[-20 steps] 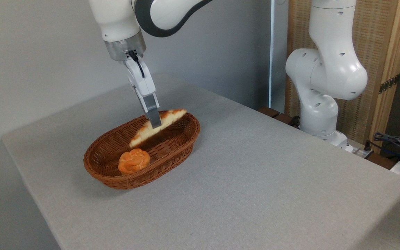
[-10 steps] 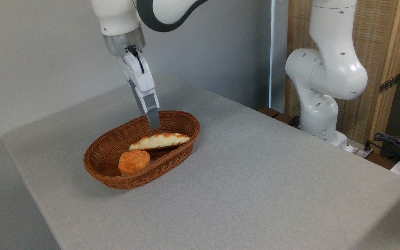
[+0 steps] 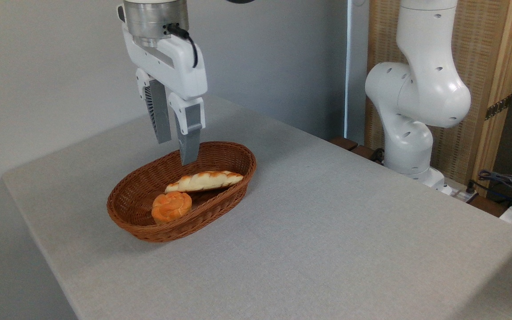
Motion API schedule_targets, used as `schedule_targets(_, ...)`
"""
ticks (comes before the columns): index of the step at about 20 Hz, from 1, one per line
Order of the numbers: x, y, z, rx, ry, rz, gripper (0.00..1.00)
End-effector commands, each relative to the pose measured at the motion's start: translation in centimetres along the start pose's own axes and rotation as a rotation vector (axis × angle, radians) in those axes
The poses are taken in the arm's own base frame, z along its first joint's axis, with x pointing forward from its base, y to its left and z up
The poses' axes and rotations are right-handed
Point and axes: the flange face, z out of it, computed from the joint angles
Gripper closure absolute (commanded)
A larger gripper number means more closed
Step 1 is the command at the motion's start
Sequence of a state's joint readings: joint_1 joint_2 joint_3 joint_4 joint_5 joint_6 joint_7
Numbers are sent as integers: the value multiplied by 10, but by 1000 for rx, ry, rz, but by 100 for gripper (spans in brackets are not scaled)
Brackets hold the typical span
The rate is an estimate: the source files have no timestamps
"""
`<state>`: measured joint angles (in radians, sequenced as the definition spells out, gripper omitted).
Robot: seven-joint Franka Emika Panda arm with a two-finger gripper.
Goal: Put bread into the basket
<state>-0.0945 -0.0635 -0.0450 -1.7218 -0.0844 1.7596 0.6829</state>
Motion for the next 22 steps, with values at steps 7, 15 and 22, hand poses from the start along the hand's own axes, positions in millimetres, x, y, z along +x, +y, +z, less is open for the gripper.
schedule_targets(7, -17, -23, -22, -36, -46, -40, 0)
schedule_targets(15, -12, -28, -23, -58, -74, -40, 0)
schedule_targets(22, -11, -27, -22, -24, -108, -28, 0)
